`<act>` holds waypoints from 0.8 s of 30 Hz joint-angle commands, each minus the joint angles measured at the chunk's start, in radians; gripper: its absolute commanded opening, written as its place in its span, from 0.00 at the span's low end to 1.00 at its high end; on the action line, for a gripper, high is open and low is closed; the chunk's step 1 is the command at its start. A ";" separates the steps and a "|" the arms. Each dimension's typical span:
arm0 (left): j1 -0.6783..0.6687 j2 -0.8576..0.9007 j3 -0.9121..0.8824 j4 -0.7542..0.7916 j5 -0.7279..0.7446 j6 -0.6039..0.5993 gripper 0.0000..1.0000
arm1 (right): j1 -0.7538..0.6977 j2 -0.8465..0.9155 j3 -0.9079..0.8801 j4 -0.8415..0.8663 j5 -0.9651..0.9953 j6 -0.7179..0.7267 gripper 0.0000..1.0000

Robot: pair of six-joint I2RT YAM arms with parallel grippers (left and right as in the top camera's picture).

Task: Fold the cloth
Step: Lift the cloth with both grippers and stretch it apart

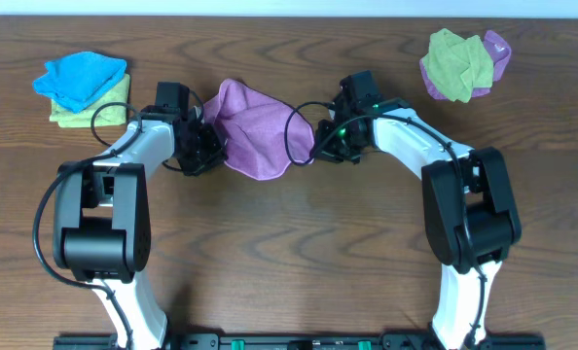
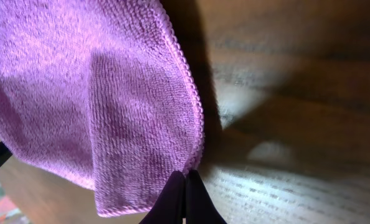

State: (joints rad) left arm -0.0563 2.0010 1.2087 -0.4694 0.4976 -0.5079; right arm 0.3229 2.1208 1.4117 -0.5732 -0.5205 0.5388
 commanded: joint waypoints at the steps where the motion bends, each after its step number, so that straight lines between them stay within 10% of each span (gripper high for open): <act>1: 0.000 0.013 0.008 -0.064 -0.048 0.068 0.06 | -0.022 0.003 -0.002 -0.027 -0.037 -0.031 0.01; 24: -0.008 -0.105 0.075 -0.471 -0.016 0.195 0.06 | -0.117 -0.263 -0.002 -0.478 0.102 -0.222 0.01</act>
State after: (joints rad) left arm -0.0605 1.9015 1.2675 -0.9268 0.4835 -0.3355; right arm 0.1989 1.8820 1.4113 -1.0355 -0.4702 0.3447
